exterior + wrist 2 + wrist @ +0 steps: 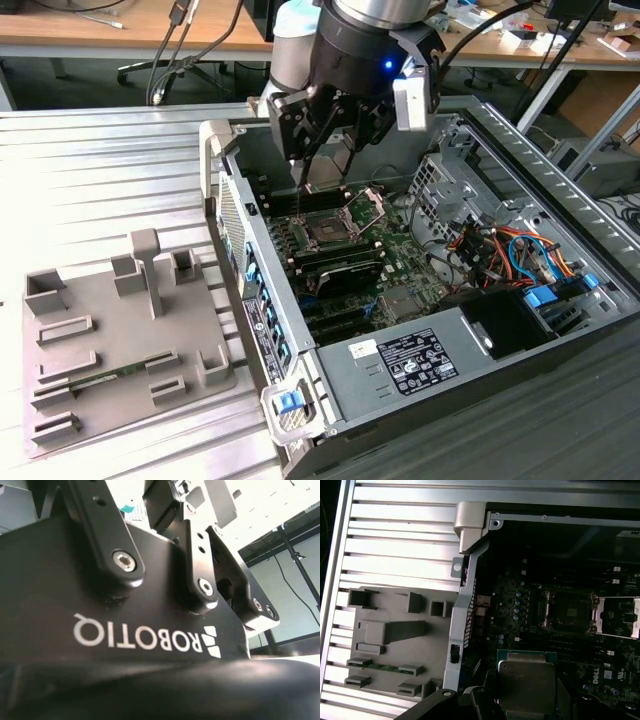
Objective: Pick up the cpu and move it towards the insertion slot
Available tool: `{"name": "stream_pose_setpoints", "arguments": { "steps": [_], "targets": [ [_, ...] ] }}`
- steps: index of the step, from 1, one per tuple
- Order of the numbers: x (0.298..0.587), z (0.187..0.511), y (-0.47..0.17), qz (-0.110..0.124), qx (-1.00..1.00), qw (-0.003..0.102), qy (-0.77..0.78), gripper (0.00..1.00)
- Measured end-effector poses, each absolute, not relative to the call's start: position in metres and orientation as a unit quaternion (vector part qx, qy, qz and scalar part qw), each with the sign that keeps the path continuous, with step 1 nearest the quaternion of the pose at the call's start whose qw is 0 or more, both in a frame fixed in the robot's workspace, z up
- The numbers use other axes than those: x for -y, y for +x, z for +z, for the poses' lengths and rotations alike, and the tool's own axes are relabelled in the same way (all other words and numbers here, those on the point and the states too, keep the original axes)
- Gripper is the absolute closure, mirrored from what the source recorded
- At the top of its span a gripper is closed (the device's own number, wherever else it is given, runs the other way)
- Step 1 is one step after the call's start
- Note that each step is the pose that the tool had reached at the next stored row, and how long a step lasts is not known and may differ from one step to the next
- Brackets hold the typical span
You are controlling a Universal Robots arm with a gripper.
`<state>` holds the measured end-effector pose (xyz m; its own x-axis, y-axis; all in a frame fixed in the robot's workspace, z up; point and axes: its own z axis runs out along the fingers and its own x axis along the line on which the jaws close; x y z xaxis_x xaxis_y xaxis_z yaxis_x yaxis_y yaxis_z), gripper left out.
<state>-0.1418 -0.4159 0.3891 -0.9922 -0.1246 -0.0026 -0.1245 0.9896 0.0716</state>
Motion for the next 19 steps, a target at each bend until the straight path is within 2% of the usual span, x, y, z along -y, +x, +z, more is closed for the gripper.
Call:
{"name": "stream_pose_setpoints", "arguments": {
  "steps": [19],
  "targets": [
    [0.415,0.3883,-0.1325,-0.036,0.997,0.001,0.062,0.45]
  ]
}}
